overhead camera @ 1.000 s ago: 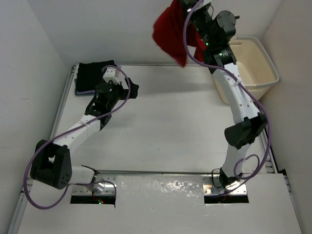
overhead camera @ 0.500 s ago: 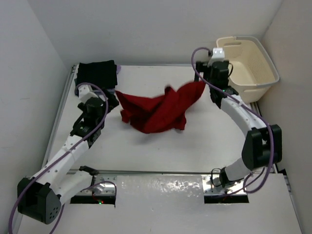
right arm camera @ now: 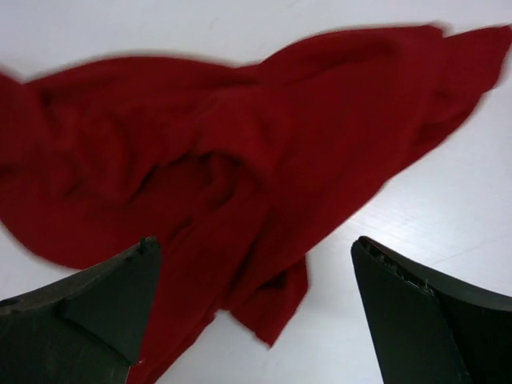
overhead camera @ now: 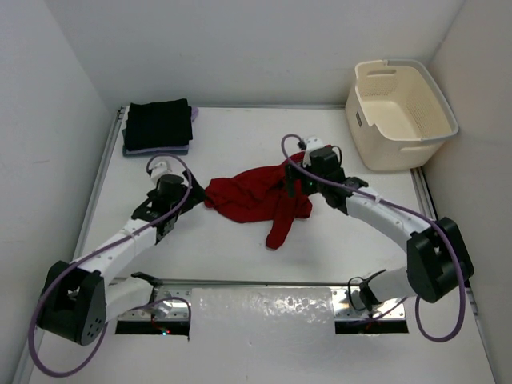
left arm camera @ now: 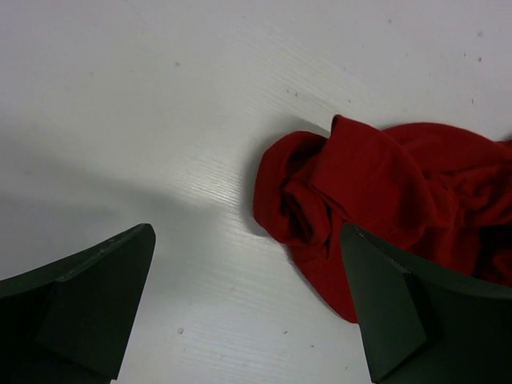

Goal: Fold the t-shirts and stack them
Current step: Flatten out the tshirt

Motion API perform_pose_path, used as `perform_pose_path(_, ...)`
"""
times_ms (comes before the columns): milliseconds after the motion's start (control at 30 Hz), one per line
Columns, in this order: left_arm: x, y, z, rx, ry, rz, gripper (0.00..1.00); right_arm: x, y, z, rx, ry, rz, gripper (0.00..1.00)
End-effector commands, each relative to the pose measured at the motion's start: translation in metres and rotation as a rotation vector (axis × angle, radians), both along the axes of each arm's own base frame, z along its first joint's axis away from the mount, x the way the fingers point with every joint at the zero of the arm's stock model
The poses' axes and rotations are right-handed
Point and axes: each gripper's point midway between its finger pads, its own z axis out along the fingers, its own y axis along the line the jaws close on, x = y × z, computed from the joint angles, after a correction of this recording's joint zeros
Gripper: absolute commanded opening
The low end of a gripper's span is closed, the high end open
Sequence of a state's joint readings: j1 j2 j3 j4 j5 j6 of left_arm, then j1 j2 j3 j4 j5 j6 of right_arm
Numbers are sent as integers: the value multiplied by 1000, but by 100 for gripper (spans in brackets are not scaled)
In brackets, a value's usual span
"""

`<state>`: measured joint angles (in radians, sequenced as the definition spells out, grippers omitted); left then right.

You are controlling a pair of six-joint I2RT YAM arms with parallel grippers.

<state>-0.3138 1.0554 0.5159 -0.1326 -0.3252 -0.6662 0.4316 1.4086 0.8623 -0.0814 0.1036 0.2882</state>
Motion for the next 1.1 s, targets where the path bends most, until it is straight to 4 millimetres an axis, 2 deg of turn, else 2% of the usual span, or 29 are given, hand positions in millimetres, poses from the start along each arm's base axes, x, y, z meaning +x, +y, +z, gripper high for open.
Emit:
perform_pose_path(0,27,-32,26,-73,-111,-120,100,-42,17,-26,-34,99,81,99)
perform_pose_path(67,38,-34,27,-62,-113,-114,100,-60,26,-38,-44,116,131,99)
perform_pose_path(200,55,-51,22,-74,-107,-183,100,-84,29,-53,-68,147,155,99)
perform_pose_path(233,61,-53,18,-69,-92,-186,98,-96,30,-62,-72,162,173,99)
perform_pose_path(267,62,-54,16,-62,-78,-194,90,-99,33,-64,-60,158,179,99)
perform_pose_path(433,66,-65,13,-57,-76,-238,88,-112,29,-75,-65,165,177,99)
perform_pose_path(633,75,-81,7,-55,-77,-284,77,-127,35,-81,-33,187,224,99)
perform_pose_path(700,78,-86,1,-47,-59,-293,68,-130,40,-81,-16,183,243,99)
perform_pose_path(867,81,-87,-3,-19,-49,-277,55,-136,47,-82,-23,176,278,99)
perform_pose_path(933,80,-87,-2,-13,-51,-279,40,-136,47,-82,-32,173,287,99)
perform_pose_path(1000,80,-89,0,-13,-59,-281,32,-137,47,-86,-44,186,291,99)
perform_pose_path(1033,80,-90,0,-14,-59,-287,16,-138,48,-88,-47,190,299,99)
perform_pose_path(1067,80,-92,2,-17,-61,-295,9,-139,50,-89,-50,192,309,99)
